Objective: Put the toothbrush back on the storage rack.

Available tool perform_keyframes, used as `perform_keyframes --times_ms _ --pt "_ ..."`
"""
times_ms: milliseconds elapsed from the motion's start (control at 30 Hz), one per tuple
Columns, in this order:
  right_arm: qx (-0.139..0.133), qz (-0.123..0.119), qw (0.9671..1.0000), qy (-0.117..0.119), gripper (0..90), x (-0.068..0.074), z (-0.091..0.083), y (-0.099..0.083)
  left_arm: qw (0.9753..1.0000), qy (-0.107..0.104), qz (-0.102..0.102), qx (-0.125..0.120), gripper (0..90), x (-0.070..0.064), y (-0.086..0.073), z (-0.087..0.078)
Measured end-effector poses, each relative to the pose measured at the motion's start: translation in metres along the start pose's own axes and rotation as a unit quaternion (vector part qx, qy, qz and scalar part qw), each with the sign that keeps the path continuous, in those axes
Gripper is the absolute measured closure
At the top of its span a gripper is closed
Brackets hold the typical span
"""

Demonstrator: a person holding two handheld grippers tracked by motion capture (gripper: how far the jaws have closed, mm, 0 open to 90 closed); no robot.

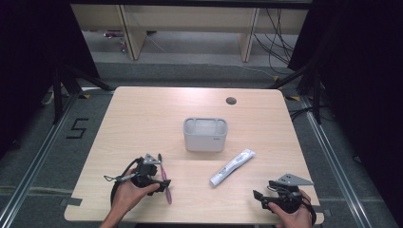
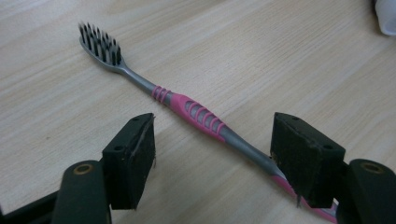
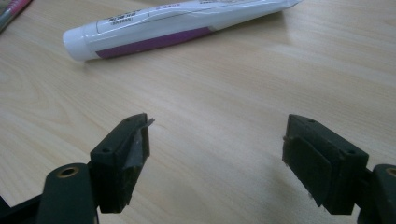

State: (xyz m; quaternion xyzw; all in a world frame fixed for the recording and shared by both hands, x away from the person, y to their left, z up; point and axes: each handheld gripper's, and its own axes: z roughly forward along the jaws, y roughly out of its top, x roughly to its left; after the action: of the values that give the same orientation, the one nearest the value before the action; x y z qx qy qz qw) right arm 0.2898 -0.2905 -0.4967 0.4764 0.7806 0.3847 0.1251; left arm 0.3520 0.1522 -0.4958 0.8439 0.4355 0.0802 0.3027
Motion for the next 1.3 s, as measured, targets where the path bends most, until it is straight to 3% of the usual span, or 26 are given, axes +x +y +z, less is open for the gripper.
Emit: perform_keyframes --times_ms 100,133,167,267,300,533,867,967,1000,1133,1167,1200,1233,1267,1300 --pt "0.006 -0.007 1.0000 -0.003 23.7 -0.001 -0.002 0.001 0.9999 -0.008 -0.006 0.005 34.3 0.001 0.002 0.002" --pt "0.004 -0.009 0.9999 -0.007 23.7 -0.001 -0.002 0.001 1.0000 -0.004 -0.005 -0.004 34.3 0.001 0.002 0.003" --pt "0.005 0.003 1.0000 0.005 23.8 -0.001 -0.002 0.000 1.0000 -0.001 -0.001 0.006 35.0 0.001 0.004 0.003" --pt "-0.004 0.003 1.0000 -0.004 23.9 -0.001 -0.001 0.000 1.0000 0.005 0.003 0.005 36.2 0.000 0.004 0.006" --pt "-0.004 0.006 1.0000 -0.006 23.9 0.000 -0.001 0.000 0.9997 0.004 0.013 0.018 37.9 0.000 0.006 0.008" --pt "-0.005 0.002 1.0000 -0.004 24.4 -0.001 -0.001 0.000 0.9992 0.015 0.028 0.024 46.2 -0.003 0.010 0.010" --pt "-0.009 -0.008 0.9999 0.003 25.0 -0.003 -0.001 0.000 0.9962 0.011 0.071 0.050 65.3 -0.005 0.015 0.006" --pt "-0.005 0.012 0.9999 0.000 25.2 0.000 -0.002 0.000 0.9940 0.014 0.087 0.065 67.8 -0.007 0.019 0.004" --pt "-0.002 -0.003 1.0000 -0.009 25.2 -0.002 -0.003 0.001 0.9927 0.012 0.094 0.075 69.7 -0.009 0.021 0.005" --pt "-0.003 -0.003 1.0000 -0.009 25.4 -0.002 -0.003 0.001 0.9899 0.015 0.107 0.093 70.7 -0.011 0.025 0.006" --pt "-0.003 -0.005 0.9999 -0.012 25.4 -0.003 -0.004 0.001 0.9874 0.013 0.114 0.109 71.0 -0.012 0.027 0.006" --pt "-0.003 -0.005 0.9999 -0.012 25.4 -0.003 -0.004 0.001 0.9874 0.013 0.114 0.109 71.9 -0.012 0.027 0.006" --pt "-0.004 -0.004 0.9999 -0.012 25.5 -0.003 -0.004 0.001 0.9856 0.013 0.122 0.117 71.9 -0.013 0.029 0.006" --pt "-0.006 0.013 0.9999 0.006 25.6 -0.001 -0.002 0.000 0.9841 0.011 0.125 0.127 73.5 -0.014 0.031 0.008" --pt "-0.006 0.013 0.9999 0.006 25.6 -0.001 -0.002 0.000 0.9841 0.011 0.125 0.127 74.0 -0.014 0.031 0.008"
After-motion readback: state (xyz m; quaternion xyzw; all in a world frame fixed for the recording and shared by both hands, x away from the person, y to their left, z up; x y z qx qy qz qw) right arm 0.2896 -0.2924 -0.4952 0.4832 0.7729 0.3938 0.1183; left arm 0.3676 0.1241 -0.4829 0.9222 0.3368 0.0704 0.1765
